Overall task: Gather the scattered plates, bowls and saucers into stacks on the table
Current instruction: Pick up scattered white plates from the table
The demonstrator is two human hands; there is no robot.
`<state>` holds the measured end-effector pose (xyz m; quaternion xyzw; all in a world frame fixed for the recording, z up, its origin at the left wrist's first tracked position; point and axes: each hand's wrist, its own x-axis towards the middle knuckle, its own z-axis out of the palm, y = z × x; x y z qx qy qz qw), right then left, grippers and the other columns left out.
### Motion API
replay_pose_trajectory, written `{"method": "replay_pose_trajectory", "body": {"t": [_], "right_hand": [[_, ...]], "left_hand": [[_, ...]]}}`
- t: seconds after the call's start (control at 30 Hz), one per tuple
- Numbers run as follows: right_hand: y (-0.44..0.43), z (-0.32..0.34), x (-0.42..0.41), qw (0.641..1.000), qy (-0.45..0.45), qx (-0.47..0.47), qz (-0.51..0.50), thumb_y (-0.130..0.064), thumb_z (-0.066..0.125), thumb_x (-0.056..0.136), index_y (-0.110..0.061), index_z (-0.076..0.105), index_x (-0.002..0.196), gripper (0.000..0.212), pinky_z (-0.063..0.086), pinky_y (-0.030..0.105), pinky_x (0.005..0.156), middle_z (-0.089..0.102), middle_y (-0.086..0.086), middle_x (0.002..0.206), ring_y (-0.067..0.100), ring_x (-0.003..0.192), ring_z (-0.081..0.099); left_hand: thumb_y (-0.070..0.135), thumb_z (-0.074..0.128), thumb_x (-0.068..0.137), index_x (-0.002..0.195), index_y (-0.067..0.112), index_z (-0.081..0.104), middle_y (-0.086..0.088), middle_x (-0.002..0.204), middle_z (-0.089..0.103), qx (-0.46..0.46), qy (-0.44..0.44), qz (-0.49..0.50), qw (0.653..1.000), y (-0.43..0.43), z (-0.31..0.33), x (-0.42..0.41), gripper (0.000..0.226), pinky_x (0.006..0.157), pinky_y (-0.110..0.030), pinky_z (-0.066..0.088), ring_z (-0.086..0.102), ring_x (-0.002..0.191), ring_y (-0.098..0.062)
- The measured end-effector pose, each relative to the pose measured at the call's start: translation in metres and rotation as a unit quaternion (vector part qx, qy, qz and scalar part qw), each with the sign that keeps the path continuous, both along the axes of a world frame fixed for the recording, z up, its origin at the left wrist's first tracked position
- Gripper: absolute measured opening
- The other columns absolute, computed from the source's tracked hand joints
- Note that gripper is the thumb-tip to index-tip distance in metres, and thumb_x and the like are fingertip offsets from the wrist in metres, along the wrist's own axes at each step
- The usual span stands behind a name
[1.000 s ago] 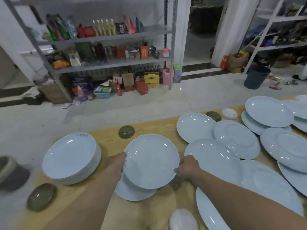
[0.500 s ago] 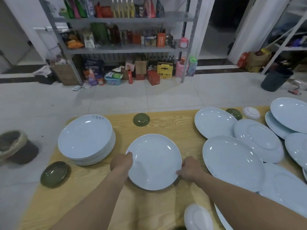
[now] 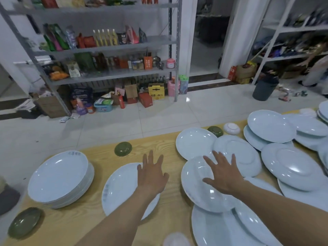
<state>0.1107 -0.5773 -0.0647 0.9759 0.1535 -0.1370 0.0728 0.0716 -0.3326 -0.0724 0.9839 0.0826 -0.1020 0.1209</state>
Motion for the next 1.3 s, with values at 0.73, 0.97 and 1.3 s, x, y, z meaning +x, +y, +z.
{"method": "replay_pose_trajectory", "body": {"t": [0.73, 0.97, 1.3], "right_hand": [[-0.116, -0.068, 0.045, 0.909, 0.164, 0.276, -0.265, -0.005, 0.055, 0.08, -0.01, 0.054, 0.08, 0.005, 0.039, 0.024, 0.066, 0.056, 0.006, 0.086, 0.022, 0.081, 0.051], [-0.069, -0.043, 0.06, 0.903, 0.175, 0.304, -0.248, -0.003, 0.061, 0.079, -0.002, 0.065, 0.087, 0.009, 0.04, 0.022, 0.058, 0.062, 0.007, 0.087, 0.021, 0.08, 0.056], [0.087, -0.043, 0.025, 0.878, 0.238, 0.352, -0.22, -0.004, 0.053, 0.079, -0.011, 0.04, 0.065, 0.02, 0.03, 0.024, 0.05, 0.045, 0.002, 0.074, 0.018, 0.071, 0.044]], "left_hand": [[0.034, 0.052, 0.089, 0.12, 0.005, 0.059, -0.011, 0.115, 0.064, -0.308, 0.07, 0.378, 0.87, -0.127, -0.053, 0.03, 0.043, 0.084, -0.035, 0.051, 0.06, 0.099, -0.03], [0.033, 0.051, 0.09, 0.114, 0.004, 0.063, -0.011, 0.11, 0.065, -0.285, 0.039, 0.43, 0.856, -0.078, -0.031, 0.032, 0.039, 0.089, -0.036, 0.051, 0.06, 0.101, -0.034], [0.032, 0.052, 0.093, 0.134, 0.0, 0.048, -0.015, 0.12, 0.057, -0.309, 0.0, 0.529, 0.79, 0.058, -0.022, -0.011, 0.052, 0.081, -0.039, 0.046, 0.055, 0.102, -0.035]]}}
